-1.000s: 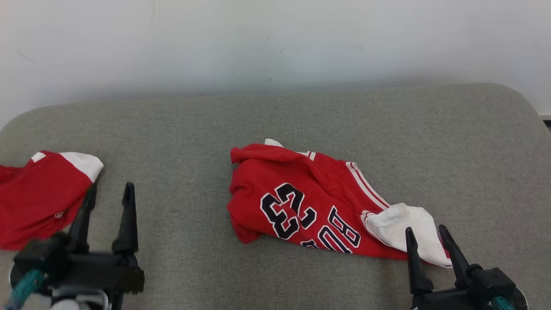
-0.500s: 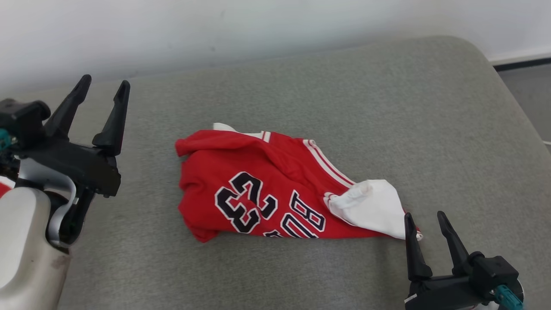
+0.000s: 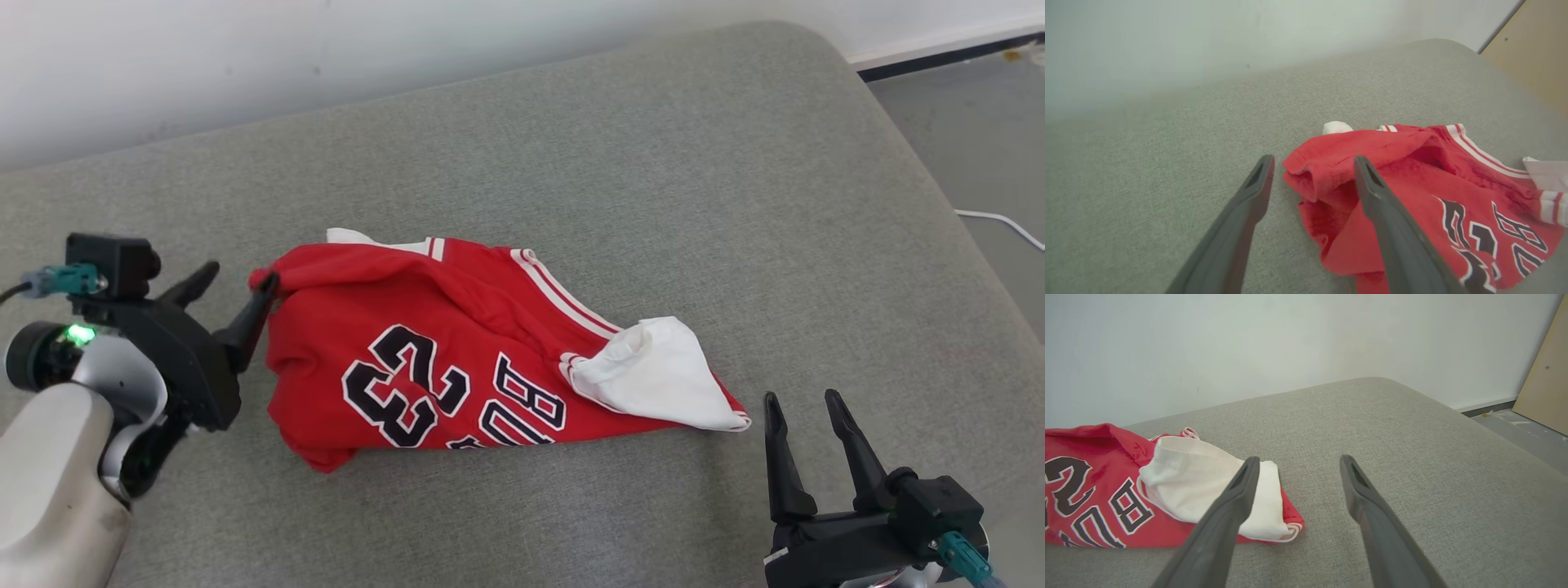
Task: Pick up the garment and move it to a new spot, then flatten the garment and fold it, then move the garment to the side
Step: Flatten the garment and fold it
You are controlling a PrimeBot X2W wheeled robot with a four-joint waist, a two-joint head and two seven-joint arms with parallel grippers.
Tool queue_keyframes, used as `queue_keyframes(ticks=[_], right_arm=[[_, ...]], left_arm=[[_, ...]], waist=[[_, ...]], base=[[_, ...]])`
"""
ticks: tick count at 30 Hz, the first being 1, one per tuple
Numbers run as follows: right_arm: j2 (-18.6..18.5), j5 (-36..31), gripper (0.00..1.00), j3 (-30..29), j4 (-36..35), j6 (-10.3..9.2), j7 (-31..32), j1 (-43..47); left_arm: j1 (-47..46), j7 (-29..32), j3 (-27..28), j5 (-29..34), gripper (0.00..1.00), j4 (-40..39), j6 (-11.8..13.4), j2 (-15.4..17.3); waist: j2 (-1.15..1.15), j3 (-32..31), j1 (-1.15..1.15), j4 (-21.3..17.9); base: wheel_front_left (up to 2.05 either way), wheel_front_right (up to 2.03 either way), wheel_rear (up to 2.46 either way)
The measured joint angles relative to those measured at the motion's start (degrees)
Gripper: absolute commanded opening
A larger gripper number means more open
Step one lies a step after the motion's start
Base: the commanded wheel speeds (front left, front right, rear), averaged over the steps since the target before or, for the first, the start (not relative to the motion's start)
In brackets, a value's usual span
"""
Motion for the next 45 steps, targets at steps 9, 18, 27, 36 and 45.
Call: queue_keyframes(ticks=[9, 18, 27, 36, 45], right_arm=[[0.0, 0.2, 1.00, 0.4, -0.1, 0.00, 0.0, -0.1], [0.0, 0.1, 1.00, -0.4, -0.2, 0.00, 0.0, 0.2], [0.0, -1.2, 1.00, -1.8, 0.6, 0.00, 0.0, 1.9], [0.0, -2.1, 1.00, -4.4, 0.7, 0.00, 0.0, 4.8], [0.0, -3.3, 1.00, -5.3, 0.8, 0.00, 0.0, 5.1]], left_arm=[[-0.1, -0.8, -4.8, -2.6, 0.44, 3.4, 0.0, 0.6], [-4.7, -8.8, -7.2, -2.4, 0.00, 5.5, 0.0, 0.8], [-6.7, -16.6, -8.0, -2.3, 0.00, -1.2, 0.1, 1.9], [11.7, -18.5, -5.8, -4.3, 0.00, -22.5, 9.6, 7.6], [35.3, -22.1, -9.1, -7.5, 0.00, -26.2, 15.7, 4.8]], waist=[[0.00, 0.5, -0.01, -1.4], [0.00, 0.7, 0.00, -1.1], [0.00, -2.1, -0.01, 3.2], [-0.01, -6.0, -0.02, 10.6], [-0.01, -8.2, -0.02, 18.4]], base=[[0.00, 0.00, 0.00], [0.00, 0.00, 0.00], [0.00, 0.00, 0.00], [0.00, 0.00, 0.00], [0.00, 0.00, 0.00]])
